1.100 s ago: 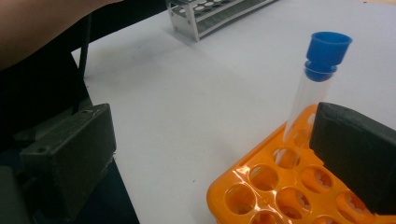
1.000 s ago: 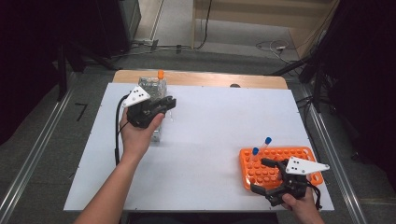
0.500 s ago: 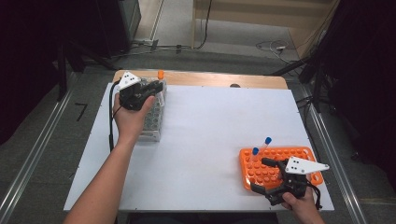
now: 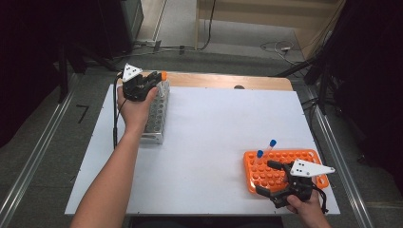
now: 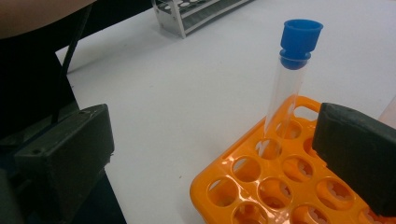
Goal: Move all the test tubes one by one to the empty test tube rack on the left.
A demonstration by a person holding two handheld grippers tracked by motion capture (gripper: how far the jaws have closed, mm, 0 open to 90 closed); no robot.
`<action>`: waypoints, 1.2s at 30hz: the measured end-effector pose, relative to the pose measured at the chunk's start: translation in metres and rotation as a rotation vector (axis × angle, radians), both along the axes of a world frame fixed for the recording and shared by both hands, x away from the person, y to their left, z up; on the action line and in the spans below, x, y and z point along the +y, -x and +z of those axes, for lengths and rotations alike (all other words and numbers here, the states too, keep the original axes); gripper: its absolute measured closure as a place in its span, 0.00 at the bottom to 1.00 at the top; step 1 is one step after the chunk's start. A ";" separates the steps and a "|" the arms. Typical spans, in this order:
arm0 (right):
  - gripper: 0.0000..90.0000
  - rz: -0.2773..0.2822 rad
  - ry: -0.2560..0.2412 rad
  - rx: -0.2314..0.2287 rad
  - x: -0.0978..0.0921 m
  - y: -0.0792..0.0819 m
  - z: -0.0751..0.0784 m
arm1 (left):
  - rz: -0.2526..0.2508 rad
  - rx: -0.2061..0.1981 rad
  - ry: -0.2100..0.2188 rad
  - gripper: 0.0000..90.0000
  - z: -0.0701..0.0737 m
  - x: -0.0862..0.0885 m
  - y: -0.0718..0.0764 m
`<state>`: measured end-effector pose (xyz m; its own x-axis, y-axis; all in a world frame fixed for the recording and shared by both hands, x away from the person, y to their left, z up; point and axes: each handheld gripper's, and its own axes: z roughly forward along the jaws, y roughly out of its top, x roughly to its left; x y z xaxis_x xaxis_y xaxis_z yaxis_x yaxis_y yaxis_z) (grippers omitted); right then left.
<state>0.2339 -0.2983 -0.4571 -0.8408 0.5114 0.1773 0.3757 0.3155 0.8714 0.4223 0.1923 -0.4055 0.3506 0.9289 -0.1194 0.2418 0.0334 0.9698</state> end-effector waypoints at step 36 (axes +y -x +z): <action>0.00 -0.023 0.000 -0.003 -0.002 -0.003 -0.001 | -0.006 0.156 -0.047 0.72 -0.023 -0.008 -0.008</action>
<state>0.2371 -0.2999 -0.4581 -0.8296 0.5303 0.1749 0.3800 0.3068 0.8726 0.4298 0.1839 -0.4283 0.3371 0.9325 -0.1296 0.3899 -0.0130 0.9208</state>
